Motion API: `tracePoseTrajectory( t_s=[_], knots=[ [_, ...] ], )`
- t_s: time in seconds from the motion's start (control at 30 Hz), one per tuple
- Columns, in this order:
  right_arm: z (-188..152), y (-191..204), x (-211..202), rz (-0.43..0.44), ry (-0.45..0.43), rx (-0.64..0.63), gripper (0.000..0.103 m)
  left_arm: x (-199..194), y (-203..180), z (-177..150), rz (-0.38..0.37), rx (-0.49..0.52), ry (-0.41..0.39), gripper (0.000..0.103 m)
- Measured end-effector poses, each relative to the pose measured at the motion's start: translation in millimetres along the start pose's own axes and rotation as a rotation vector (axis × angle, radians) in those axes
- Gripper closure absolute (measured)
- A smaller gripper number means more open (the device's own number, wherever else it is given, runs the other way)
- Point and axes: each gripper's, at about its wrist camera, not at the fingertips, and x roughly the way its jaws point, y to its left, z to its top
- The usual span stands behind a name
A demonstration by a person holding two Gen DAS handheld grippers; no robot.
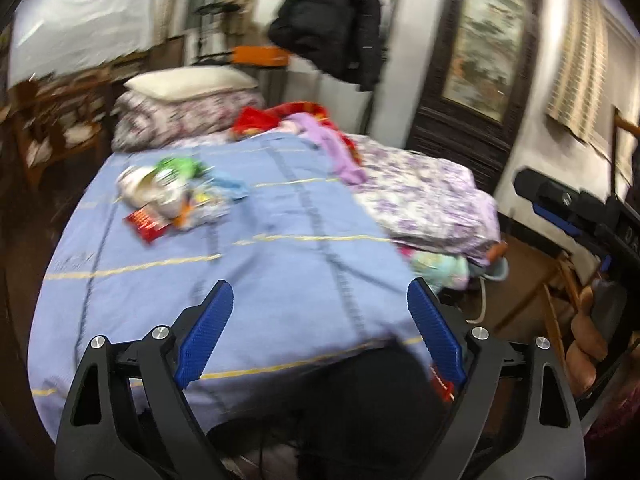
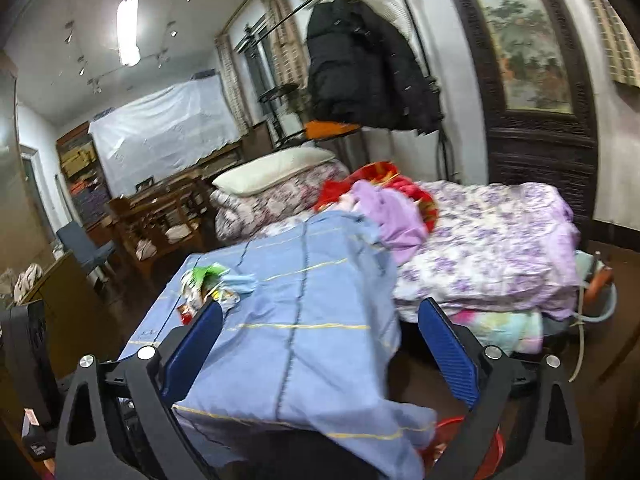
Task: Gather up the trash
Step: 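Move both tools back over the trash on the bed, then grasp the crumpled green-and-white milk carton with the left tool and lift it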
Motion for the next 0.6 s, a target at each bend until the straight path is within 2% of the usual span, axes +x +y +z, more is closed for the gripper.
tracePoseTrajectory(
  t_s=[0.23, 0.33, 0.5, 0.6],
  knots=[
    [-28.9, 29.3, 69.3, -0.011, 0.129, -0.063, 0.007, 23.7, 93.0, -10.9, 0.133, -0.179, 0.037, 0.017],
    [-44.2, 39.2, 98.2, -0.007, 0.181, -0.082, 0.007, 30.9, 120.6, -12.3, 0.163, -0.23, 0.048, 0.017],
    [-59.4, 50.1, 134.2, -0.033, 0.225, -0.107, 0.007, 41.6, 143.5, -8.4, 0.231, -0.233, 0.059, 0.017],
    [-67.2, 58.1, 149.5, -0.07, 0.221, -0.154, 0.007, 51.4, 150.2, -3.3, 0.266, -0.212, 0.065, 0.017]
  ],
)
